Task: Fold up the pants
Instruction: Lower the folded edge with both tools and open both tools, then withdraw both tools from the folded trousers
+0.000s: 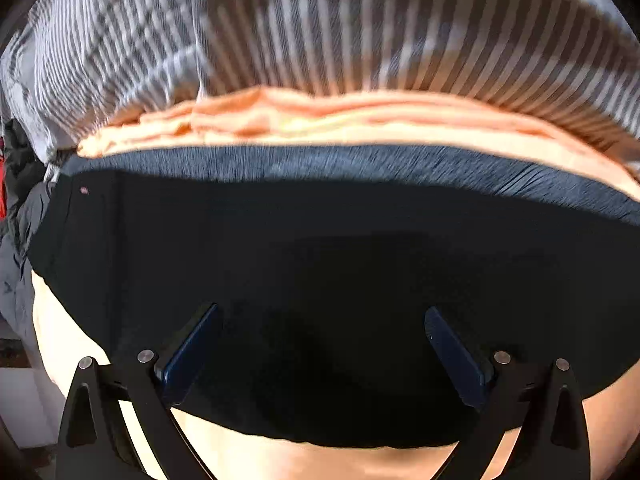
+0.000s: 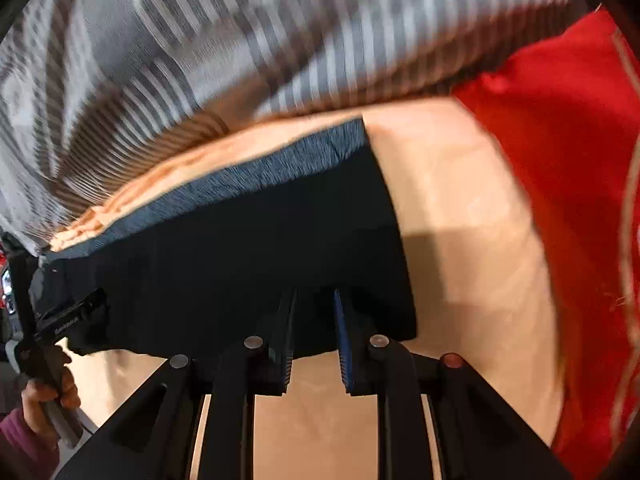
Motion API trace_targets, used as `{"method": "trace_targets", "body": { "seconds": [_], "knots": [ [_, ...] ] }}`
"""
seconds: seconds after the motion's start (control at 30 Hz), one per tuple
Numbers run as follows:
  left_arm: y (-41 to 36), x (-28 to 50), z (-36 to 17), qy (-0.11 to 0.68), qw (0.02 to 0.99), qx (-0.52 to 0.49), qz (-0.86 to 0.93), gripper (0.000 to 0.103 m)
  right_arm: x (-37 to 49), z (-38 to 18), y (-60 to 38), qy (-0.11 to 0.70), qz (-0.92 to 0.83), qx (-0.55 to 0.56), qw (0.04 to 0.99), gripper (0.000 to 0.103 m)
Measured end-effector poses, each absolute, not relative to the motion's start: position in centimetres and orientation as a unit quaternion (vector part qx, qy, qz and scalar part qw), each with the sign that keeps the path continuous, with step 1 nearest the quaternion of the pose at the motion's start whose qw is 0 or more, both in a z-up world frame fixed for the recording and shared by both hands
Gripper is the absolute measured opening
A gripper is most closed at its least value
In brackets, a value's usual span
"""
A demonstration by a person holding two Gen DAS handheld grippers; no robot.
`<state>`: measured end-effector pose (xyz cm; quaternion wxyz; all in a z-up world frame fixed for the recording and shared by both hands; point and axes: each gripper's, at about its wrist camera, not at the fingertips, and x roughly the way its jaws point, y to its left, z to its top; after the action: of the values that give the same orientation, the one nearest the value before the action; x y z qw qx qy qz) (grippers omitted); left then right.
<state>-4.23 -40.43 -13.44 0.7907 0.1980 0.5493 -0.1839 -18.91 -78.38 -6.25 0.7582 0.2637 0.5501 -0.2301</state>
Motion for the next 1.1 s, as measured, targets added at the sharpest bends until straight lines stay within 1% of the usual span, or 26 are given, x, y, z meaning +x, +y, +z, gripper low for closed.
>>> {"method": "trace_targets", "body": {
  "seconds": [0.1,0.2,0.33,0.4,0.5,0.67,0.77,0.93,1.1],
  "knots": [
    [-39.8,-3.9,-13.5,0.558,0.789,0.176,-0.189,0.102,-18.8,-7.5,-78.9,0.551,-0.238,0.277,0.751,0.02],
    [-38.9,-4.2,-12.5,0.551,0.792,0.174,-0.197,0.102,-19.1,-6.2,-78.3,0.549,-0.246,0.269,0.752,0.022],
    [-37.4,-5.5,-10.6,0.538,0.795,0.165,-0.227,0.102,-18.9,-5.0,-76.4,0.552,-0.242,0.259,0.755,0.03],
    [-36.5,-5.9,-10.1,0.538,0.794,0.163,-0.232,0.102,-19.7,-4.1,-76.1,0.547,-0.247,0.259,0.756,0.038],
    [-35.1,-6.8,-9.1,0.544,0.793,0.137,-0.238,0.102,-20.2,-2.7,-74.4,0.54,-0.258,0.257,0.759,0.044],
    [-32.8,-9.0,-6.8,0.557,0.79,0.075,-0.244,0.102,-20.2,-0.5,-70.5,0.54,-0.273,0.225,0.764,0.044],
    [-31.9,-12.2,-4.7,0.552,0.791,0.04,-0.262,0.102,-21.3,1.9,-68.4,0.539,-0.28,0.223,0.762,0.045],
    [-30.3,-17.3,-1.8,0.547,0.79,0.016,-0.275,0.102,-20.6,3.3,-64.1,0.551,-0.285,0.182,0.763,0.051],
    [-27.9,-19.9,-0.6,0.568,0.776,-0.039,-0.271,0.102,-20.3,3.8,-61.0,0.572,-0.296,0.151,0.75,0.051]
  ]
}}
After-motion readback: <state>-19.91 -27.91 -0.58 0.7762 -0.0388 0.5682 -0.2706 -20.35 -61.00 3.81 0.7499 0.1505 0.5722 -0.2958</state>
